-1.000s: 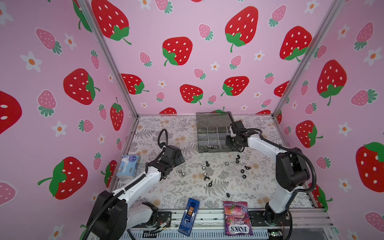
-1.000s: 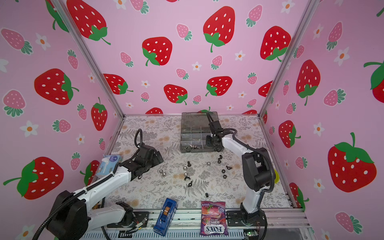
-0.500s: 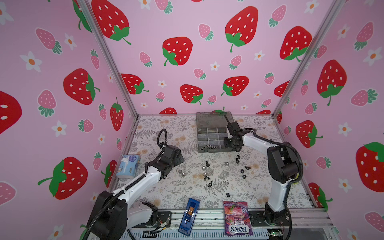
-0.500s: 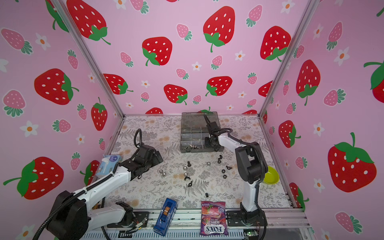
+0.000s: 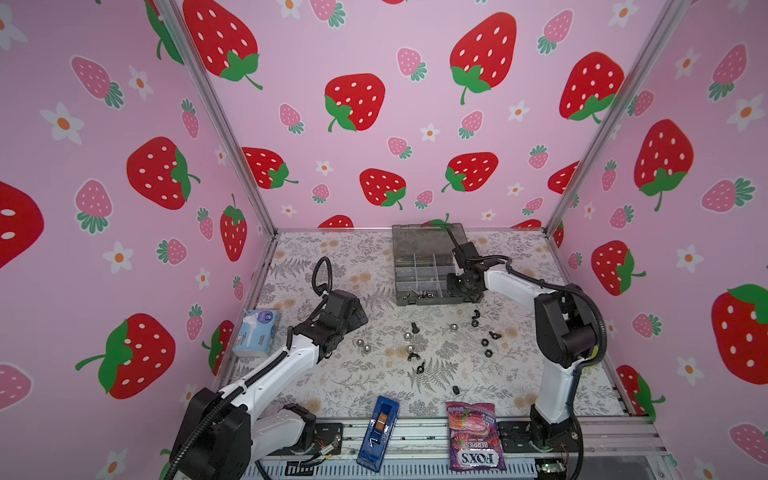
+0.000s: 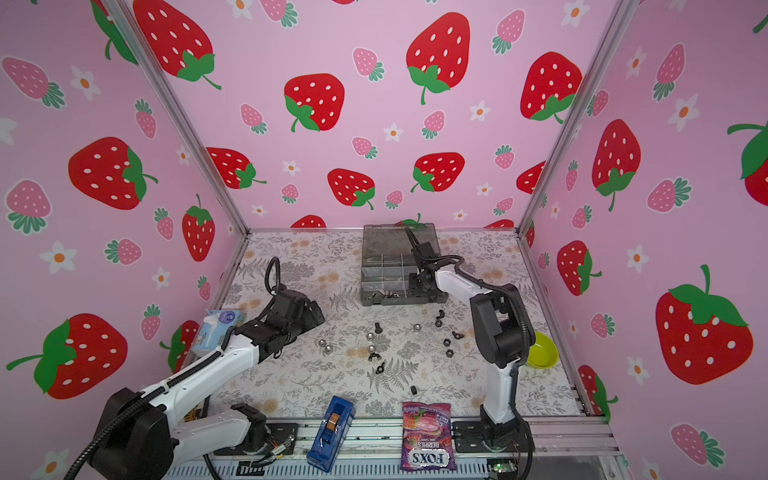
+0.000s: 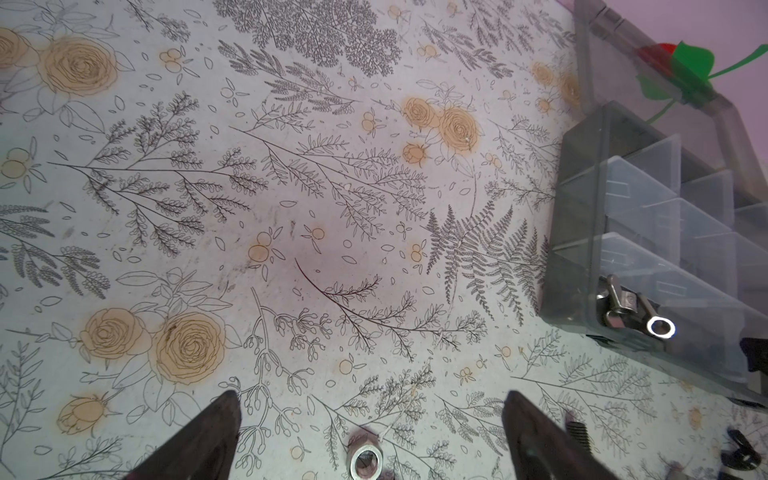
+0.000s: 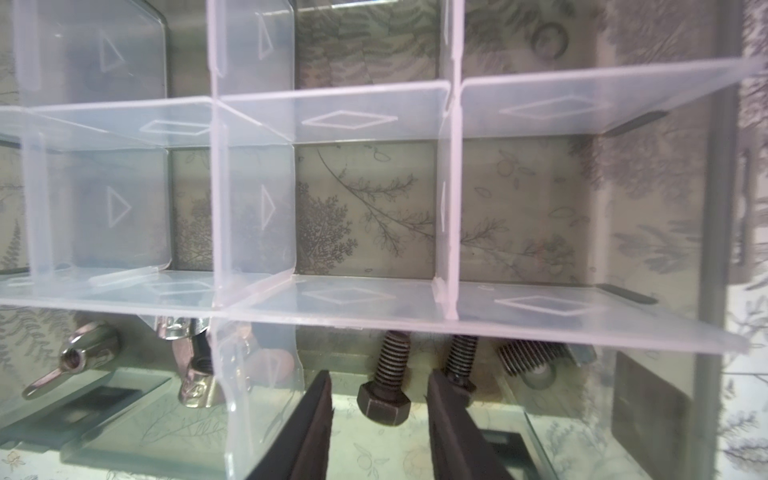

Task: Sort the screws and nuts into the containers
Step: 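Lift the bolt with the right gripper and carry it over the box, then open the right gripper to drop the bolt into the bolt compartment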

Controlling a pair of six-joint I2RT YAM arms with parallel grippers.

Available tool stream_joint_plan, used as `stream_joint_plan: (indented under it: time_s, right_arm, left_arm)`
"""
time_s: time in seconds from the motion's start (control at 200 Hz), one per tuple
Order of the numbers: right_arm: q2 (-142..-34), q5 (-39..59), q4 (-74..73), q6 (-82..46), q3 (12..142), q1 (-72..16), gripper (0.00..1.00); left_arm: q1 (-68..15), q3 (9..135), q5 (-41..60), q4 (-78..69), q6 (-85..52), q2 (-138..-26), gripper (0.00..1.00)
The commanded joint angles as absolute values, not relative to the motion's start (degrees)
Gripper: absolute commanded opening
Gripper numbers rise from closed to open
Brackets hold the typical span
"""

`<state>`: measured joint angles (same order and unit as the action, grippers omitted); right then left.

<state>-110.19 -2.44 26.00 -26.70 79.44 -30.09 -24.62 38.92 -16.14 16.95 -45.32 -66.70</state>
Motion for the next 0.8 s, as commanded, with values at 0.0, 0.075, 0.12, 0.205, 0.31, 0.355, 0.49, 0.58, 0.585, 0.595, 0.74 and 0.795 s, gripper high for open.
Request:
stream_joint_plan:
  time_s: [0.0, 0.075, 0.12, 0.205, 0.31, 0.355, 0.49, 0.58, 0.585, 0.595, 0.74, 0.795]
  right_arm:
    - [-105.76, -6.81, 26.83, -24.76, 80.69, -32.6, 0.41]
    - [-104.49, -8.7, 27.12, -24.35, 80.68, -34.4, 0.41]
    - [-103.74, -9.81, 27.62, -24.35, 80.68, -35.59, 0.41]
    - [-102.48, -11.78, 28.84, -24.73, 80.57, -37.96, 0.41]
    - [-101.12, -13.19, 30.17, -25.55, 79.93, -41.05, 0.41]
    - [-100.64, -13.85, 30.73, -26.02, 79.56, -42.38, 0.41]
    - [-99.92, -13.74, 31.72, -27.57, 78.02, -46.17, 0.42]
    - [-100.58, -13.44, 32.66, -28.67, 77.69, -48.23, 0.42]
    - [-100.69, -13.4, 32.76, -28.75, 77.69, -48.29, 0.42]
    - [-100.8, -13.33, 32.93, -28.81, 77.69, -48.5, 0.42]
    - [-103.33, -12.01, 34.25, -28.96, 78.19, -50.8, 0.42]
    - [-104.69, -11.81, 35.17, -28.83, 78.98, -51.23, 0.41]
  left_arm:
    - [-24.36, 38.33, -18.28, 18.02, -46.4, -65.68, 0.99]
    - [-24.3, 37.93, -18.38, 17.69, -46.99, -65.26, 0.99]
    - [-24.4, 37.47, -18.27, 17.15, -47.19, -64.84, 0.99]
    - [-24.35, 36.93, -18.18, 16.47, -47.46, -64.32, 0.99]
    - [-24.31, 37.0, -18.45, 16.54, -47.5, -64.3, 0.99]
    - [-24.34, 36.96, -18.48, 16.51, -47.46, -64.42, 0.99]
    - [-24.34, 36.75, -18.89, 16.36, -48.05, -64.62, 0.99]
    - [-24.32, 36.01, -19.35, 15.59, -48.9, -64.21, 0.99]
    - [-24.38, 35.98, -19.39, 15.53, -48.93, -64.23, 0.99]
    - [-24.35, 35.93, -19.42, 15.42, -48.99, -64.18, 0.99]
    - [-24.35, 35.5, -19.6, 15.3, -49.57, -63.95, 0.99]
    - [-24.3, 35.51, -19.73, 15.72, -49.62, -64.02, 0.99]
